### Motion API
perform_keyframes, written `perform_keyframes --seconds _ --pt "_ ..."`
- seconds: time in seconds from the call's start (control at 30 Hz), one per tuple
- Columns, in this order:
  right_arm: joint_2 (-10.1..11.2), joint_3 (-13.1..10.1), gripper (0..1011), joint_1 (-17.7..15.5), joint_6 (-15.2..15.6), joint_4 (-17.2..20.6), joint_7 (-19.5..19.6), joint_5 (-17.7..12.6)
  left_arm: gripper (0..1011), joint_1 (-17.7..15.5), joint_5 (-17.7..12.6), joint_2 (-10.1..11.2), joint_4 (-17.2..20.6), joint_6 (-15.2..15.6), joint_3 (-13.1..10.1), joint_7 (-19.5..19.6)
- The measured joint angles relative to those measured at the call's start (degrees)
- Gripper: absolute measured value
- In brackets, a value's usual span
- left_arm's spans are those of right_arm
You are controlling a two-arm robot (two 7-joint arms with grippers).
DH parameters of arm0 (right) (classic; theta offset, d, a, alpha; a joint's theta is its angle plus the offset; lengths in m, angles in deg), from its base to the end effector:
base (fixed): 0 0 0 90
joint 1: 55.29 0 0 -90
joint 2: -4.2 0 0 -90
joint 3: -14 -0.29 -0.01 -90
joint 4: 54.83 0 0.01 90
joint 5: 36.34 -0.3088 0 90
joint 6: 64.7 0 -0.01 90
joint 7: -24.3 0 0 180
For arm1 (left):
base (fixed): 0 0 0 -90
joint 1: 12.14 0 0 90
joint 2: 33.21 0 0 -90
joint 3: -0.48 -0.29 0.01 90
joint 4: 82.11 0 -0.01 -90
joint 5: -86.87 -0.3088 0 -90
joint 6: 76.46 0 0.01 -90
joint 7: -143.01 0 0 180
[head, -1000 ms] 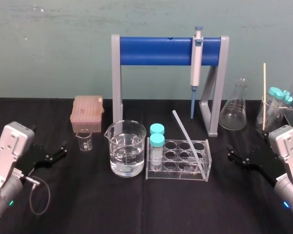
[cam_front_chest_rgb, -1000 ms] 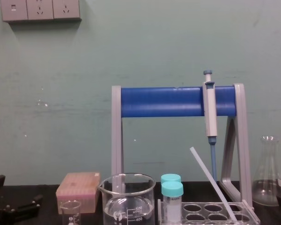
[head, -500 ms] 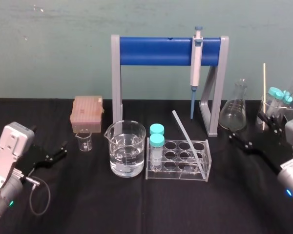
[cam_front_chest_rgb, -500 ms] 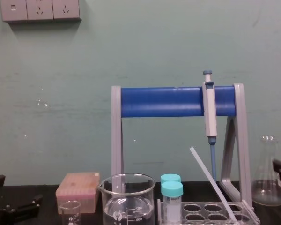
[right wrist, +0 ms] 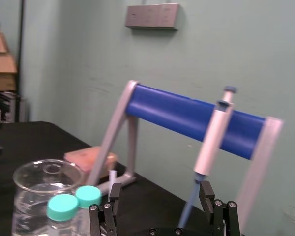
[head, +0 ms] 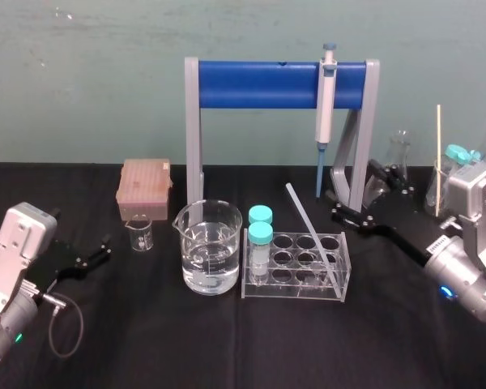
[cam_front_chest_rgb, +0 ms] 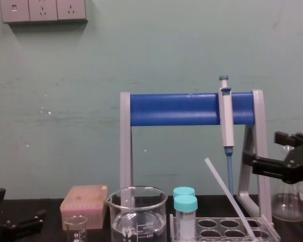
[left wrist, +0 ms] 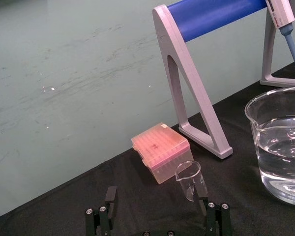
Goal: Pick up the stirring rod with one hand, then place it down.
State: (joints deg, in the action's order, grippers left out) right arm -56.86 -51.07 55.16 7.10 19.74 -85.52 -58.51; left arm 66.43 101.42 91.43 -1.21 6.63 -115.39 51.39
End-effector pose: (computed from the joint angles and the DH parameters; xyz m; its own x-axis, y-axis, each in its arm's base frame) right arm 0.4070 -0.0694 -0.2726 0.5451 -0.7951 0.2659 0.7971 0.5898 0.1295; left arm 0.3581 0.0826 -0.3023 0.2924 0.8803 0.3736 -0.9552 0.2875 0.0703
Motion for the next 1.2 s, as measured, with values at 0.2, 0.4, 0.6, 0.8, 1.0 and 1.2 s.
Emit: perform_keyframes --seconds 0.2,0.4,0.6,0.8,1.0,1.2 --pt "-2.35 0.95 1000 3.15 1.00 -3.67 -5.18 -1.73 1000 0.00 0.00 0.00 0.00 0.00 0.00 0.00" --pt "-4.35 1.63 1000 5.50 2.96 -7.32 -8.98 -2.88 1000 0.00 0.00 0.00 0.00 0.00 0.00 0.00" --pt "-6.31 1.93 1000 7.34 6.24 -10.89 -12.54 -4.36 1000 0.00 0.00 0.00 0.00 0.00 0.00 0.00" --pt "-7.82 1.72 1000 8.18 9.79 -13.41 -14.09 -5.32 1000 0.00 0.00 0.00 0.00 0.00 0.00 0.00" --pt "-8.76 1.16 1000 8.41 11.07 -14.76 -14.54 -5.26 1000 0.00 0.00 0.00 0.00 0.00 0.00 0.00" --pt "-9.05 0.66 1000 8.37 11.16 -14.84 -14.55 -5.17 1000 0.00 0.00 0.00 0.00 0.00 0.00 0.00"
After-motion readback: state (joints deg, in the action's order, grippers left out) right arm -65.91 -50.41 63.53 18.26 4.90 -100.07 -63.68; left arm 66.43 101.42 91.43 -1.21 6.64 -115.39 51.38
